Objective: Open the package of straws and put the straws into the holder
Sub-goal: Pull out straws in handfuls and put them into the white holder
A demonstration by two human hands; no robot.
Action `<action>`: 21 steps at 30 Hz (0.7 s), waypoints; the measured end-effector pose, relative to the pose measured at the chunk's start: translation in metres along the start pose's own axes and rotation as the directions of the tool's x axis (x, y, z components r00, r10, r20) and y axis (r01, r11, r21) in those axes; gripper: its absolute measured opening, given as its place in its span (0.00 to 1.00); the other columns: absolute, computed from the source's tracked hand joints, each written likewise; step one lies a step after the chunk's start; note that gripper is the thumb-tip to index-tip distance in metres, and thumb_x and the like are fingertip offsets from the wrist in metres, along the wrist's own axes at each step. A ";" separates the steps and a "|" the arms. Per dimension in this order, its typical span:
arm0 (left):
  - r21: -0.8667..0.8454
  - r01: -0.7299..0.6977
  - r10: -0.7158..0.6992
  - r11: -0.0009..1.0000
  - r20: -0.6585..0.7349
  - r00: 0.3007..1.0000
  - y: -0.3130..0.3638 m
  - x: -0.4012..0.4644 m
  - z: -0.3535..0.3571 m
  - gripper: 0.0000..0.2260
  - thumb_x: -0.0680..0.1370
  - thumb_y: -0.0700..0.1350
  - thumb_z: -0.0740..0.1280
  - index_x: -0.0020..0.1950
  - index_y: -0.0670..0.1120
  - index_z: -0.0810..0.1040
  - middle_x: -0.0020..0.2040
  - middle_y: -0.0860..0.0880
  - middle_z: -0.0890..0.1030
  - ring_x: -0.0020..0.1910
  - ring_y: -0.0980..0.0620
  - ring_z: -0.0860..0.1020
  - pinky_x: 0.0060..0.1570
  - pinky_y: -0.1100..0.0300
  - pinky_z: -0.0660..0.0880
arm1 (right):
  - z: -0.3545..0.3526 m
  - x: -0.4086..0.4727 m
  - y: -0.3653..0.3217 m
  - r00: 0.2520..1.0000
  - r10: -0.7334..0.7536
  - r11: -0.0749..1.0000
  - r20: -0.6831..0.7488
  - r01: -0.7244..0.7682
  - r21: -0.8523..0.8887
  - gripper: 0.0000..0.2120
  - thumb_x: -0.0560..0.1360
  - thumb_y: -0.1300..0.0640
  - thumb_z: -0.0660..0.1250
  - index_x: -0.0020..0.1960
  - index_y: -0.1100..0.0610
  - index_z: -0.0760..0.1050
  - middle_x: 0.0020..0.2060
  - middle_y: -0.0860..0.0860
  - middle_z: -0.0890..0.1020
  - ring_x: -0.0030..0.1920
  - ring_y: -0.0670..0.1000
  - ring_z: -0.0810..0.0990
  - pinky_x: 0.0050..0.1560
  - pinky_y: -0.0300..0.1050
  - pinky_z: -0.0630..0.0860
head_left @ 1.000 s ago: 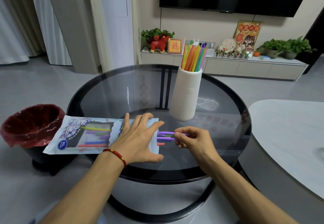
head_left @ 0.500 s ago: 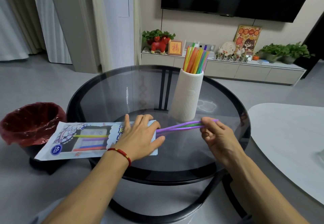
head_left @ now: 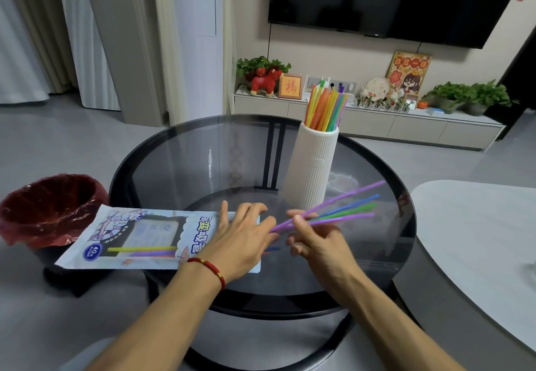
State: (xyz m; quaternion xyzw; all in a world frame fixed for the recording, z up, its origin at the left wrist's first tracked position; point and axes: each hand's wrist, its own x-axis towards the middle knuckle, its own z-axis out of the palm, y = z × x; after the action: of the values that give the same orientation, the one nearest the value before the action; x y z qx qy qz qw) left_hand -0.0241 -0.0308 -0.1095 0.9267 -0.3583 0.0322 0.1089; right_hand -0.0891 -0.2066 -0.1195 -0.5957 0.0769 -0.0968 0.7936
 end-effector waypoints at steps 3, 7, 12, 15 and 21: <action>-0.008 0.005 -0.005 1.000 0.002 1.000 0.000 0.001 0.000 0.13 0.84 0.57 0.50 0.60 0.53 0.69 0.73 0.51 0.63 0.74 0.50 0.58 0.74 0.31 0.46 | 0.006 0.001 0.002 0.999 -0.034 0.996 -0.032 0.032 -0.086 0.13 0.80 0.56 0.70 0.51 0.68 0.84 0.38 0.62 0.87 0.35 0.52 0.84 0.38 0.41 0.83; -0.032 0.041 -0.040 0.999 0.011 0.999 -0.004 0.000 -0.001 0.16 0.82 0.61 0.54 0.65 0.55 0.67 0.70 0.53 0.65 0.72 0.52 0.61 0.73 0.31 0.50 | -0.001 0.006 -0.014 0.986 -0.140 0.967 -0.091 0.116 -0.226 0.09 0.82 0.61 0.69 0.47 0.63 0.86 0.35 0.57 0.87 0.33 0.51 0.85 0.39 0.41 0.84; -0.016 0.083 -0.083 0.996 0.044 0.996 -0.008 -0.001 0.002 0.24 0.81 0.63 0.56 0.74 0.56 0.61 0.73 0.51 0.63 0.74 0.50 0.59 0.73 0.31 0.50 | -0.022 0.012 -0.051 0.958 -0.281 0.857 -0.066 0.219 -0.465 0.10 0.82 0.56 0.70 0.48 0.61 0.86 0.36 0.60 0.88 0.36 0.55 0.88 0.42 0.47 0.87; -0.028 0.090 -0.089 0.996 0.044 0.995 -0.009 -0.001 0.002 0.25 0.80 0.64 0.54 0.75 0.56 0.60 0.73 0.51 0.63 0.74 0.49 0.59 0.74 0.32 0.49 | -0.028 0.016 -0.072 0.942 -0.334 0.697 0.026 0.266 -0.666 0.10 0.82 0.54 0.70 0.48 0.58 0.86 0.34 0.54 0.89 0.34 0.53 0.88 0.42 0.47 0.87; -0.024 0.083 -0.083 0.996 0.014 0.996 -0.008 -0.001 0.002 0.25 0.81 0.64 0.54 0.75 0.55 0.61 0.73 0.50 0.63 0.74 0.49 0.59 0.73 0.32 0.50 | -0.020 0.035 -0.110 0.895 -0.397 0.343 0.202 0.349 -0.872 0.13 0.81 0.50 0.71 0.45 0.59 0.83 0.31 0.49 0.86 0.27 0.47 0.86 0.34 0.40 0.85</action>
State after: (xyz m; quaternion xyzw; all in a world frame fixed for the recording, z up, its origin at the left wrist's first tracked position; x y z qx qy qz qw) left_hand -0.0190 -0.0248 -0.1133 0.9396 -0.3204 0.0173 0.1190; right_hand -0.0672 -0.2635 -0.0193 -0.9207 -0.0034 -0.2332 0.3130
